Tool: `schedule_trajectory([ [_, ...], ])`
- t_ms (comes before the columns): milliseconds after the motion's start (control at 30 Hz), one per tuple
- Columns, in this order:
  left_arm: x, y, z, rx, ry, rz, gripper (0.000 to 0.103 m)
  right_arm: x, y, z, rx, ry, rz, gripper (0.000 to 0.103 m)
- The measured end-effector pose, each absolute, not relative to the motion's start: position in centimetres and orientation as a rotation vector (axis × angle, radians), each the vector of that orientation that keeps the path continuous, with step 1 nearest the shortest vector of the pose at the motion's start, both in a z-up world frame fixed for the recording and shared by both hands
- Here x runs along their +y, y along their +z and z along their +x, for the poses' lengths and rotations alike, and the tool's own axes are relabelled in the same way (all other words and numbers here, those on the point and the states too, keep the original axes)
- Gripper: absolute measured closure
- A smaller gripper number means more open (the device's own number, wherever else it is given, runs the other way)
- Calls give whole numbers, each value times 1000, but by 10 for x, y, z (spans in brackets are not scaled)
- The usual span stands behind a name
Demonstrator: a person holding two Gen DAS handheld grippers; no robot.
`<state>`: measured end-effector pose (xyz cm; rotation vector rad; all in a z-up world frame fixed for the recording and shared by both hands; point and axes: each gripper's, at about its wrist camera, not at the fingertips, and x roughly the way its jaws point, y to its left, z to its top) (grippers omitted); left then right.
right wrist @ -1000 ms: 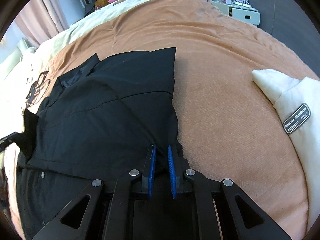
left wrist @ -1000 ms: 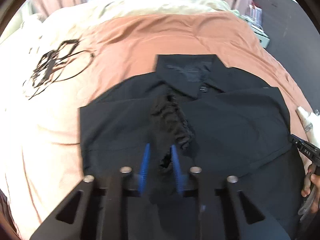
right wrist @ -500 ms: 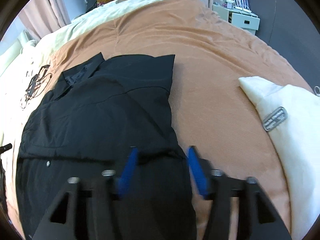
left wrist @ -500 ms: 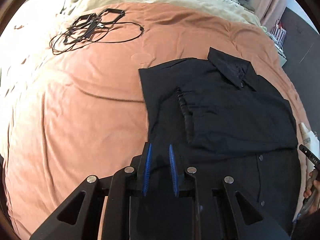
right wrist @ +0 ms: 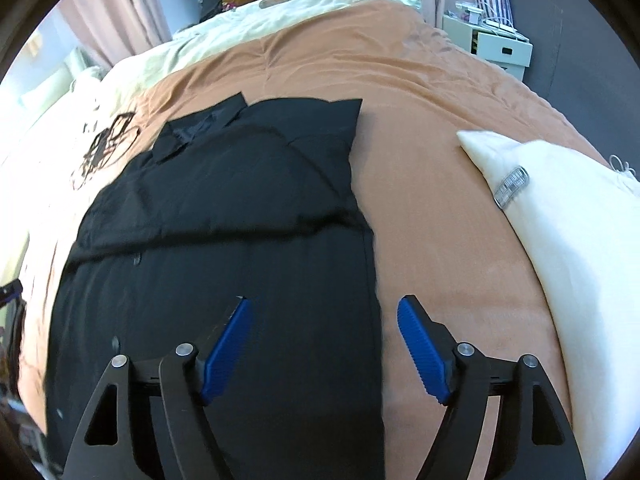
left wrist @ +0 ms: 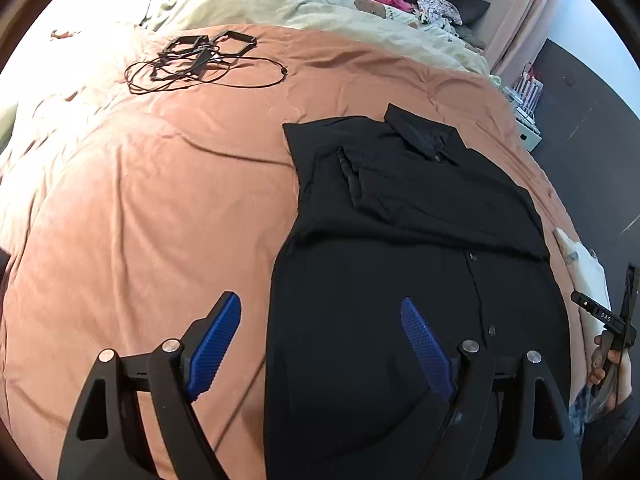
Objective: Fold large clothes
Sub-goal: 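Move both tools to the shirt hem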
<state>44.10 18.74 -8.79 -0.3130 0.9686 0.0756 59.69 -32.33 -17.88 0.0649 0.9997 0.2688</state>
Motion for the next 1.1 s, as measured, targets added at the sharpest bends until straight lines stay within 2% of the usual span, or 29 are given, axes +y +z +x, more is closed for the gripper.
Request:
schedule_trajectory([
  [333, 189, -93, 374, 935, 72, -357, 20, -363, -181, 535, 999, 270, 83, 27],
  [667, 182, -120, 308, 921, 42, -437, 20, -396, -192, 473, 994, 320, 146, 27],
  [767, 181, -131, 290, 923, 25, -461, 27, -402, -196, 454, 987, 340, 174, 29],
  [833, 179, -139, 279, 923, 8, -478, 30, -405, -202, 442, 996, 356, 195, 35],
  [1100, 172, -166, 251, 947, -34, -538, 40, -409, -229, 401, 1027, 414, 310, 46],
])
